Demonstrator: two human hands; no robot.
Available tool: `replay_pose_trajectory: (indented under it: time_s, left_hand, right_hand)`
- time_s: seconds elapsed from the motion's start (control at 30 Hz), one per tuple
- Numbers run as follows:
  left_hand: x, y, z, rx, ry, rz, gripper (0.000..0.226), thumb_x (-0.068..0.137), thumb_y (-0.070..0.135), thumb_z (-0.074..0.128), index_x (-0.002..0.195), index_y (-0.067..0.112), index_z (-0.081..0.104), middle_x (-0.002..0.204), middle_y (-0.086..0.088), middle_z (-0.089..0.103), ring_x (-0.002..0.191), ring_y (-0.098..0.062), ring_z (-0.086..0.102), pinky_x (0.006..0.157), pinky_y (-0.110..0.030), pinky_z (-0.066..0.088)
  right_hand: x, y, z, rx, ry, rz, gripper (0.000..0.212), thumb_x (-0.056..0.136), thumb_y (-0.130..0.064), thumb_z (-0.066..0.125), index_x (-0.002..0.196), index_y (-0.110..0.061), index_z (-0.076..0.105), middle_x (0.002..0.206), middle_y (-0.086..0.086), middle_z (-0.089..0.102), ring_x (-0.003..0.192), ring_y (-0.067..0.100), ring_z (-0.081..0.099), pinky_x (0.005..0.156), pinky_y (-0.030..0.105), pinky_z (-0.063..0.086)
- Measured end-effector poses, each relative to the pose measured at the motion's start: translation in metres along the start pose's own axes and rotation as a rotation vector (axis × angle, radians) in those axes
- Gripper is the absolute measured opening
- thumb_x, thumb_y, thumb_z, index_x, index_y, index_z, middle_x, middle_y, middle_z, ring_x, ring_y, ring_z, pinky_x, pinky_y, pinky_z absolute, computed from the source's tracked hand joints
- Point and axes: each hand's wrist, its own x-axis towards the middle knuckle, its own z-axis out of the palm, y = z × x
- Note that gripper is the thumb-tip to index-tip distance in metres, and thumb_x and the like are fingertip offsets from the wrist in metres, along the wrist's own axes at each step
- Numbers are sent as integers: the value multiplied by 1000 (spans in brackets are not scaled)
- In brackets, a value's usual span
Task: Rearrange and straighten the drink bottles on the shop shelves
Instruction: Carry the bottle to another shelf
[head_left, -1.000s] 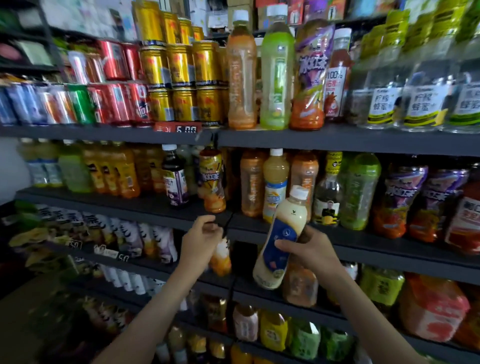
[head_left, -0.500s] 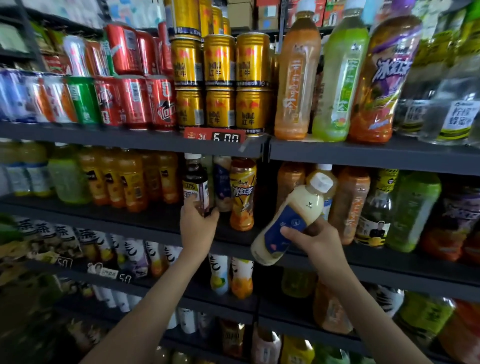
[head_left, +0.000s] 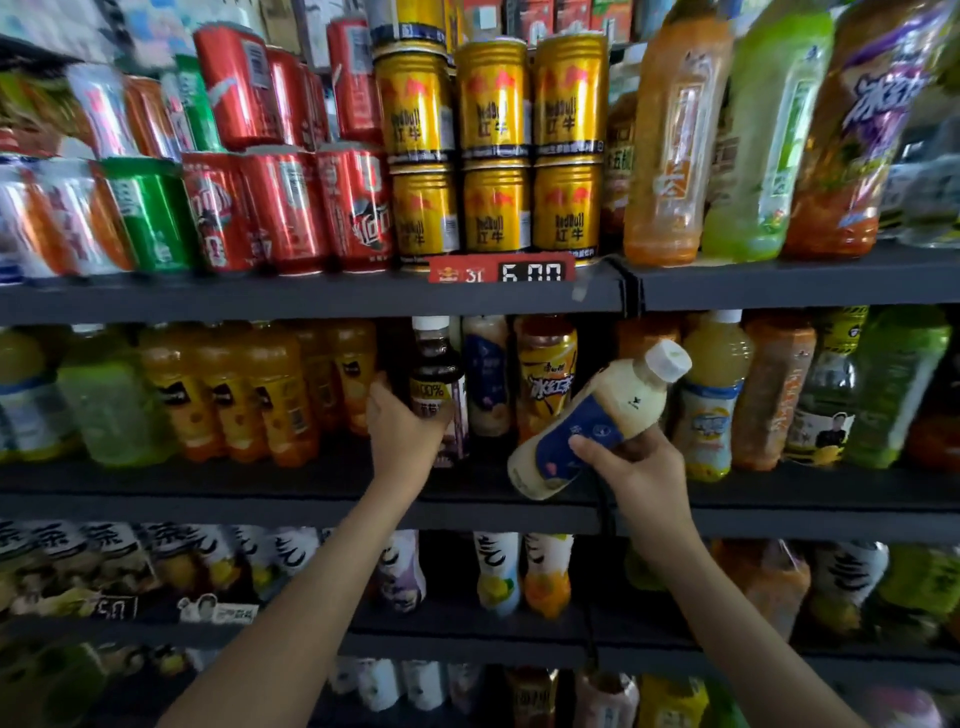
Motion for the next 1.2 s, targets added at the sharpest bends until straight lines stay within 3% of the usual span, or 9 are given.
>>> replay_pose_trajectory:
  time_s: [0.13, 0.2, 0.37, 0.57, 0.67, 0.77, 0.93, 1.1, 1.2]
  left_hand:
    - [-12, 0, -1, 25, 81, 123, 78, 72, 20, 80, 132, 1, 34, 131, -15, 40, 124, -26, 36, 96, -24, 32]
    - [-21, -2, 2, 13, 90, 198, 80, 70, 17, 82, 131, -1, 33, 127, -18, 38, 120, -28, 36, 94, -24, 32]
    - [3, -7, 10, -148, -210, 2, 99, 72, 27, 82, 145, 8, 18, 140, -12, 40, 127, -27, 43, 92, -24, 38]
    - [10, -18, 8, -96, -194, 27, 73, 73, 23, 80, 131, 3, 41, 124, -13, 57, 108, -24, 58, 77, -22, 43]
    - [-1, -26, -3, -179, -146, 114, 64, 72, 20, 81, 123, 5, 47, 113, -6, 61, 98, -12, 59, 67, -7, 43]
    - [-16, -39, -17, -269, -111, 174, 60, 71, 20, 82, 121, 10, 50, 109, 2, 62, 102, -7, 59, 75, 0, 40]
    - [-31, -47, -36, -327, -18, 185, 71, 70, 20, 83, 130, 14, 46, 123, 2, 57, 114, -8, 53, 93, -20, 41]
    - [-24, -53, -57, -352, -23, 188, 69, 68, 24, 83, 127, 25, 46, 124, 7, 57, 115, -7, 54, 98, -26, 42]
    - [-18, -54, -66, -337, -38, 189, 68, 70, 23, 82, 129, 24, 47, 123, 6, 58, 112, -6, 55, 95, -25, 43]
  right_hand:
    - [-10, 1, 15, -11, 57, -20, 32, 73, -7, 77, 98, -21, 63, 96, -9, 71, 88, 3, 68, 73, 22, 56]
    - [-12, 2, 20, -30, 84, -20, 33, 73, -8, 78, 100, -18, 63, 97, -7, 71, 89, 5, 68, 73, 23, 55]
    - [-13, 2, 37, -141, 102, -27, 42, 74, -14, 79, 109, -21, 56, 99, -9, 67, 88, -1, 65, 70, 19, 53]
    - [-9, 7, 56, -210, 93, -17, 62, 77, -20, 77, 130, -14, 45, 110, -5, 66, 93, -3, 61, 65, 11, 53]
    - [-7, 10, 65, -243, 80, -41, 59, 79, -22, 76, 129, -16, 47, 111, -9, 64, 95, -2, 60, 73, 14, 54]
    - [-1, 10, 75, -332, 55, -78, 52, 81, -26, 73, 127, -22, 48, 99, -17, 59, 91, -2, 57, 79, 20, 52]
    - [18, 19, 97, -530, 38, -119, 40, 84, -37, 68, 117, -19, 54, 98, -5, 64, 94, 17, 63, 80, 40, 55]
    - [30, 23, 120, -561, 45, -120, 41, 88, -31, 65, 119, -9, 50, 108, 6, 65, 91, 17, 61, 66, 24, 47]
    - [34, 25, 129, -613, 41, -127, 38, 90, -29, 62, 116, -5, 48, 105, 8, 63, 83, 16, 56, 63, 23, 41]
